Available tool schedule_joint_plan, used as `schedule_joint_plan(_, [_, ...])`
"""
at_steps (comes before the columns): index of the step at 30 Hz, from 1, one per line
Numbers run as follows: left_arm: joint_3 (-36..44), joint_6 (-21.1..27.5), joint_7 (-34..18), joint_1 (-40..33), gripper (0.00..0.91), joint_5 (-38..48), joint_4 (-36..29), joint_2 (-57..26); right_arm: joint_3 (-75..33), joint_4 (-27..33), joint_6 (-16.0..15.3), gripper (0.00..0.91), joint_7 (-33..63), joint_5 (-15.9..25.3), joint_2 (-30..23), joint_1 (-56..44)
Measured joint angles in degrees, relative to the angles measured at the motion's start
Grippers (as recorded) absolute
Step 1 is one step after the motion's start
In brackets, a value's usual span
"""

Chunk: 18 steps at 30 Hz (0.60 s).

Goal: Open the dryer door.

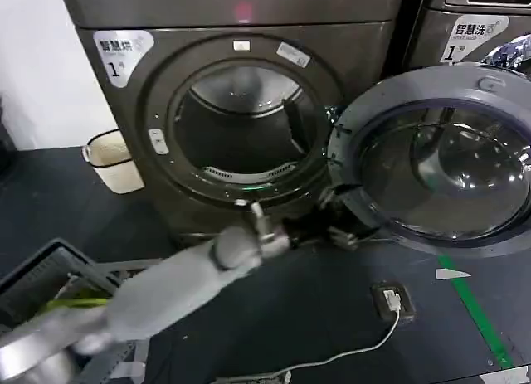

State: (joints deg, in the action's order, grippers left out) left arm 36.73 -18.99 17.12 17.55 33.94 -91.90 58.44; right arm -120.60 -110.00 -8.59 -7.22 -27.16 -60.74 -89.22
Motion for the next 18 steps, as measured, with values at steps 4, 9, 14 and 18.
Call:
schedule_joint_plan(4, [-0.87,0.06,0.29,1.88,0.907,-3.47,-3.84,-9.61,-1.3,0.15,-0.27,0.907,0.83,0.99,-0.11,0.53])
schedule_joint_plan(9, [-3.68,0.19,1.91,6.29,0.907,-3.77,-6.77,-21.01,-2.43,1.17,-0.34,0.907,1.62,2.53,-0.22,1.3])
schedule_joint_plan(14, [-8.31,3.2,2.85,12.39,0.907,-7.18,-9.3,-31.28,-2.98,1.68,-1.38,0.907,1.89,3.57,-0.54,2.21])
schedule_joint_plan(18, [-15.19,4.16,5.33,20.08,0.907,-11.08,-10.66,-38.35,-2.03,2.04,-1.52,0.907,1.97,5.25,-0.96,3.18])
